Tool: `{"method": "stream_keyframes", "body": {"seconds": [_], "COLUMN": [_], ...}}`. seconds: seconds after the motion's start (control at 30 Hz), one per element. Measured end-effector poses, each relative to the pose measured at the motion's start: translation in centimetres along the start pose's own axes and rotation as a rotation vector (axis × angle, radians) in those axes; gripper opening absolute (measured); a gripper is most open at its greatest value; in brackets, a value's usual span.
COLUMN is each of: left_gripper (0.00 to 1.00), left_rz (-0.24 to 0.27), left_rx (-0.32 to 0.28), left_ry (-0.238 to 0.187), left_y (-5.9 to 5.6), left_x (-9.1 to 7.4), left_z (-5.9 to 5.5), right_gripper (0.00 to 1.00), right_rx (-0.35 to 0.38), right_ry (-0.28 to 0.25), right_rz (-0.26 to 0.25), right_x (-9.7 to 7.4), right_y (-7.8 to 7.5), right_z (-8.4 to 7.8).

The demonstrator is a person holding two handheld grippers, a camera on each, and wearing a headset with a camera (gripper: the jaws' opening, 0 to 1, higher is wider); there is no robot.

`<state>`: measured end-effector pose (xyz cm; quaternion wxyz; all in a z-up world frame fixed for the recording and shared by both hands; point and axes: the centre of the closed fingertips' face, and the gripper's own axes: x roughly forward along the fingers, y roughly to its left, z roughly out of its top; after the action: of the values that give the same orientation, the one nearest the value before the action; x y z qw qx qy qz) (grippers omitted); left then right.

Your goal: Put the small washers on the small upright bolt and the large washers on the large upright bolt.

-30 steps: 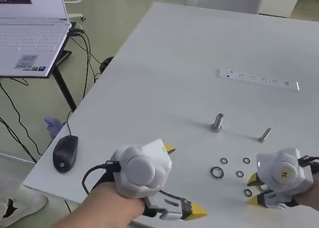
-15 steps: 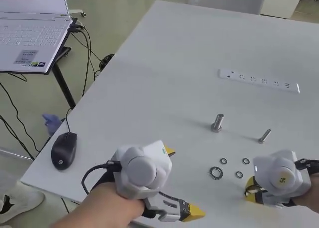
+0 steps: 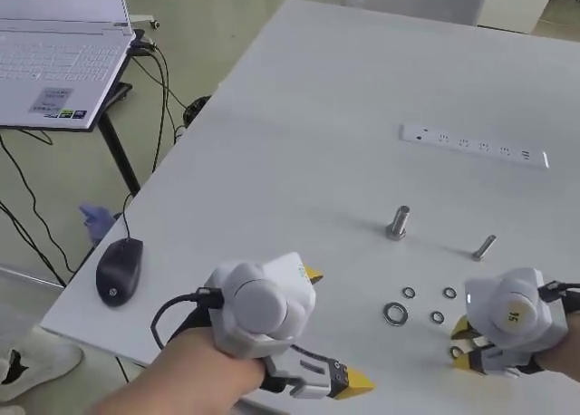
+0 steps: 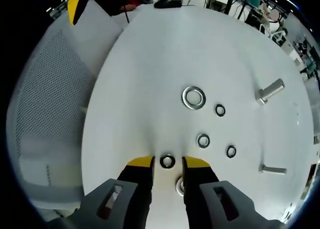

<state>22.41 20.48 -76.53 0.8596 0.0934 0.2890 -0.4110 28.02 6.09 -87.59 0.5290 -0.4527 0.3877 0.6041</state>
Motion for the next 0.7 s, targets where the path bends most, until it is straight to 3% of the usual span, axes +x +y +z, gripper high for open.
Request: {"method": "stream_keyframes", "body": {"seconds": [0.7], "left_gripper": [0.79], "left_rz": [-0.018], "left_rx": [-0.002], "left_ry": [0.008], "left_y": [-0.45], "left_x": [0.06], "left_z": [-0.51], "right_gripper": [0.16], "right_rx": [-0.039], "right_ry": [0.044], "right_rz": [0.006], "right_x": [0.03], "right_y": [0.09], "right_z": [-0.32]}}
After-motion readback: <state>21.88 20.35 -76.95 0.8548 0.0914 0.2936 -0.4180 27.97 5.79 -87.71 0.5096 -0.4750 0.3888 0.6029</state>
